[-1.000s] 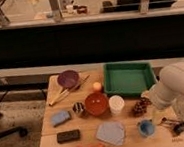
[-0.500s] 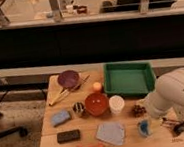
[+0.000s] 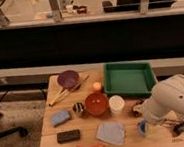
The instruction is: Place towel in purple bowl
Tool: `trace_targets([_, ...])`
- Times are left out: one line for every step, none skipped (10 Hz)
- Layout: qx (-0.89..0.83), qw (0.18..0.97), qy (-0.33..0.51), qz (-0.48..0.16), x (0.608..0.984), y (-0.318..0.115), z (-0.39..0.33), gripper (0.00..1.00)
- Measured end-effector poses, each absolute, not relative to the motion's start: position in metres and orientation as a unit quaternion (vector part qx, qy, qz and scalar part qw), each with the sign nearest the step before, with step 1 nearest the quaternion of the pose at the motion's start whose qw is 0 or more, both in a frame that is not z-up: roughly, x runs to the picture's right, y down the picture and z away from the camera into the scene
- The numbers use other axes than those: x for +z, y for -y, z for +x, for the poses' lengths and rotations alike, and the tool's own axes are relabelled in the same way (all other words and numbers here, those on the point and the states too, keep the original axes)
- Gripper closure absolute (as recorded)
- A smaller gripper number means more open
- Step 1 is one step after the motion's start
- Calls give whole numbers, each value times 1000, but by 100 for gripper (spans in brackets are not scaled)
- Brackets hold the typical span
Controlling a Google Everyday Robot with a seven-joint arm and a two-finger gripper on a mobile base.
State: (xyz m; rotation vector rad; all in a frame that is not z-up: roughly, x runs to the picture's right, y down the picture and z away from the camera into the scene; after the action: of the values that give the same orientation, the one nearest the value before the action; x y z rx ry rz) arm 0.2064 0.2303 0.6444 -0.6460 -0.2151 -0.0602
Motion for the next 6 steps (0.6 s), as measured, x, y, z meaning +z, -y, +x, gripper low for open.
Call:
trace_targets([-32,942,108,-318,645,-234,203,20])
trace_targets([-34,941,110,-319,645,-237,199,20])
trace_targets([-37,940,113,-321,645,-240,195,20])
trace_targets([-40,939,115,-322,645,-243,191,20])
trace_targets([-44,937,118,-325,645,-248,186,20])
trace_targets([-47,936,119,-327,645,-251,182,20])
